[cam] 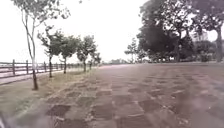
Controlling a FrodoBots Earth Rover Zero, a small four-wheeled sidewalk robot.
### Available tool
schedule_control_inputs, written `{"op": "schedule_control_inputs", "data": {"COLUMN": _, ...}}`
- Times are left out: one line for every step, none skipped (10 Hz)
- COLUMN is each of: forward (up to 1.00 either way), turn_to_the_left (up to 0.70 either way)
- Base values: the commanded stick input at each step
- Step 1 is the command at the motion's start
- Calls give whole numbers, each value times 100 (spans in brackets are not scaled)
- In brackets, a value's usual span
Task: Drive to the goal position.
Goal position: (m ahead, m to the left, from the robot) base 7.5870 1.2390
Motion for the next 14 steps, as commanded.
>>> {"op": "schedule_control_inputs", "data": {"forward": 100, "turn_to_the_left": -13}}
{"op": "schedule_control_inputs", "data": {"forward": 100, "turn_to_the_left": -32}}
{"op": "schedule_control_inputs", "data": {"forward": 100, "turn_to_the_left": -40}}
{"op": "schedule_control_inputs", "data": {"forward": 100, "turn_to_the_left": -30}}
{"op": "schedule_control_inputs", "data": {"forward": 100, "turn_to_the_left": -15}}
{"op": "schedule_control_inputs", "data": {"forward": 100, "turn_to_the_left": 0}}
{"op": "schedule_control_inputs", "data": {"forward": 100, "turn_to_the_left": 0}}
{"op": "schedule_control_inputs", "data": {"forward": 100, "turn_to_the_left": 0}}
{"op": "schedule_control_inputs", "data": {"forward": 100, "turn_to_the_left": 0}}
{"op": "schedule_control_inputs", "data": {"forward": 100, "turn_to_the_left": 0}}
{"op": "schedule_control_inputs", "data": {"forward": 100, "turn_to_the_left": 0}}
{"op": "schedule_control_inputs", "data": {"forward": 100, "turn_to_the_left": 0}}
{"op": "schedule_control_inputs", "data": {"forward": 100, "turn_to_the_left": 0}}
{"op": "schedule_control_inputs", "data": {"forward": 100, "turn_to_the_left": 0}}
